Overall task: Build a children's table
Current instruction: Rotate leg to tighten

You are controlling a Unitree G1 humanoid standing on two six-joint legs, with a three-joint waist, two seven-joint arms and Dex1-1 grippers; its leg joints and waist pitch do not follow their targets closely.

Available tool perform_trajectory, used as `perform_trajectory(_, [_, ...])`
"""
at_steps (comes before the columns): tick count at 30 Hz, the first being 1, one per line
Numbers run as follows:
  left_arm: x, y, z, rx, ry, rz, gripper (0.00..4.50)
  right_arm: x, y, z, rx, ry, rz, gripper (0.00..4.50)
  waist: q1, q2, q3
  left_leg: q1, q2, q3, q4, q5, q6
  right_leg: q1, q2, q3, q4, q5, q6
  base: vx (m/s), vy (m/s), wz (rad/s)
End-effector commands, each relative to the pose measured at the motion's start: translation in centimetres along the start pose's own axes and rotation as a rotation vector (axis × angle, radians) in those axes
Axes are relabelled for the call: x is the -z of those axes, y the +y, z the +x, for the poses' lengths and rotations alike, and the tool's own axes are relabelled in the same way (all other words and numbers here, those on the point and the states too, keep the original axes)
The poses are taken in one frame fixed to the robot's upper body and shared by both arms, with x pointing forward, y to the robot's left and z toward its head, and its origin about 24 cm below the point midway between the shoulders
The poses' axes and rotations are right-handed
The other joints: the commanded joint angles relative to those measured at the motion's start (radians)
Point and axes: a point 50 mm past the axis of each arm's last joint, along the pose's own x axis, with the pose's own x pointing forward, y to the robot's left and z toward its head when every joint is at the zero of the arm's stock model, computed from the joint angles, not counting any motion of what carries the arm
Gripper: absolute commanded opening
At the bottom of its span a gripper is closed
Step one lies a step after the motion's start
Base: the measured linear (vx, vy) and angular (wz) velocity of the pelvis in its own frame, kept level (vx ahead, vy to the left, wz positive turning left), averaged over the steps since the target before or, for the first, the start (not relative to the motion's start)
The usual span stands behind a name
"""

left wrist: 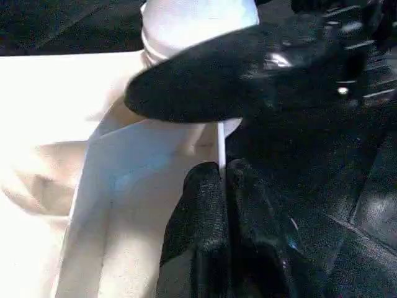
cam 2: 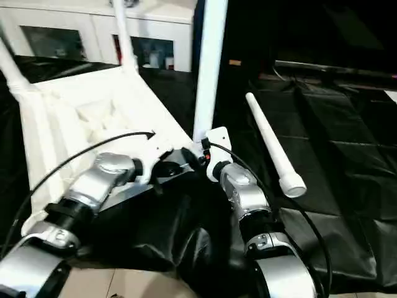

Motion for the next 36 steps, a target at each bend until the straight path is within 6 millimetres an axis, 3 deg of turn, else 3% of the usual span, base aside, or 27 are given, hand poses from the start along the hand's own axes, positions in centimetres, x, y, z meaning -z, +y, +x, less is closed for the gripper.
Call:
perform_trajectory(1, [-1.6,-1.3,0.4,0.099,-0.088,0.064,0.0,0.4,3.5,0.7,-0.293,0.031,-0.05,3.8,0.008,-0.001,-0.062,-0.012,-0.008,0.018,-0.06,-0.215,0.063,0.064,-0.032,0.032,-0.075,-0.242,-0.203,0.0,0.0,0.0])
perform_trajectory(7, [-0.6,-1.6,-1.1,0.207,-0.081,0.118,0.0,0.2,2.5,-1.8,-0.499,0.05,-0.111,3.8,0.014,-0.003,-0.059,-0.009,-0.004,0.018,-0.062,-0.232,0.07,0.063,-0.035,0.033,-0.079,-0.272,-0.2,0.0,0.0,0.0])
perform_trajectory(15, [0.6,-2.2,-2.5,0.309,-0.055,0.147,0.0,0.7,1.8,-3.8,-0.622,0.109,-0.119,3.8,0.029,-0.001,-0.059,-0.005,0.0,0.02,-0.063,-0.218,0.067,0.058,-0.033,0.035,-0.072,-0.242,-0.212,0.0,0.0,0.0])
perform_trajectory(17, [0.8,-2.3,-2.6,0.328,-0.049,0.149,0.0,0.9,1.8,-4.0,-0.637,0.125,-0.129,3.49,0.033,-0.002,-0.06,-0.004,0.0,0.02,-0.063,-0.219,0.061,0.058,-0.035,0.035,-0.072,-0.248,-0.208,0.0,0.0,0.0])
perform_trajectory(20, [1.1,-2.6,-3.0,0.36,-0.035,0.147,0.0,1.0,1.8,-4.3,-0.655,0.145,-0.138,3.44,0.036,-0.005,-0.059,-0.005,0.0,0.02,-0.063,-0.215,0.06,0.058,-0.035,0.036,-0.072,-0.25,-0.206,0.0,0.0,0.0])
perform_trajectory(22, [1.3,-2.8,-3.2,0.379,-0.026,0.144,0.0,1.1,1.8,-4.4,-0.666,0.153,-0.139,3.08,0.042,-0.004,-0.059,-0.004,0.0,0.021,-0.063,-0.22,0.057,0.058,-0.035,0.036,-0.072,-0.265,-0.199,0.0,0.0,0.0])
perform_trajectory(26, [1.5,-2.9,-3.2,0.375,-0.021,0.139,0.0,1.1,2.1,-4.4,-0.68,0.155,-0.127,2.88,0.043,-0.006,-0.059,-0.005,-0.001,0.021,-0.064,-0.213,0.052,0.058,-0.035,0.037,-0.073,-0.27,-0.19,0.0,0.0,0.0])
perform_trajectory(31, [1.2,-2.6,-2.7,0.325,-0.039,0.117,0.0,1.4,2.3,-4.1,-0.65,0.148,-0.104,2.73,0.043,-0.008,-0.06,-0.005,-0.002,0.021,-0.062,-0.2,0.052,0.058,-0.035,0.037,-0.072,-0.264,-0.187,0.0,0.0,0.0])
perform_trajectory(32, [0.7,-2.2,-2.3,0.266,-0.054,0.097,0.0,1.5,2.2,-3.5,-0.577,0.142,-0.084,2.73,0.044,-0.008,-0.059,-0.005,-0.002,0.021,-0.063,-0.2,0.052,0.058,-0.035,0.036,-0.072,-0.266,-0.186,0.0,0.0,0.0])
perform_trajectory(34, [0.3,-1.8,-1.9,0.218,-0.064,0.079,0.0,1.7,2.0,-3.0,-0.5,0.14,-0.066,2.72,0.042,-0.012,-0.055,-0.005,-0.004,0.022,-0.064,-0.211,0.042,0.054,-0.034,0.037,-0.077,-0.306,-0.174,0.0,0.0,0.0])
perform_trajectory(36, [-0.4,-1.3,-1.1,0.137,-0.075,0.054,0.0,2.0,1.6,-2.0,-0.342,0.141,-0.025,2.72,0.038,-0.013,-0.053,-0.003,-0.008,0.02,-0.066,-0.247,0.021,0.052,-0.036,0.034,-0.087,-0.413,-0.139,0.0,0.0,0.0])
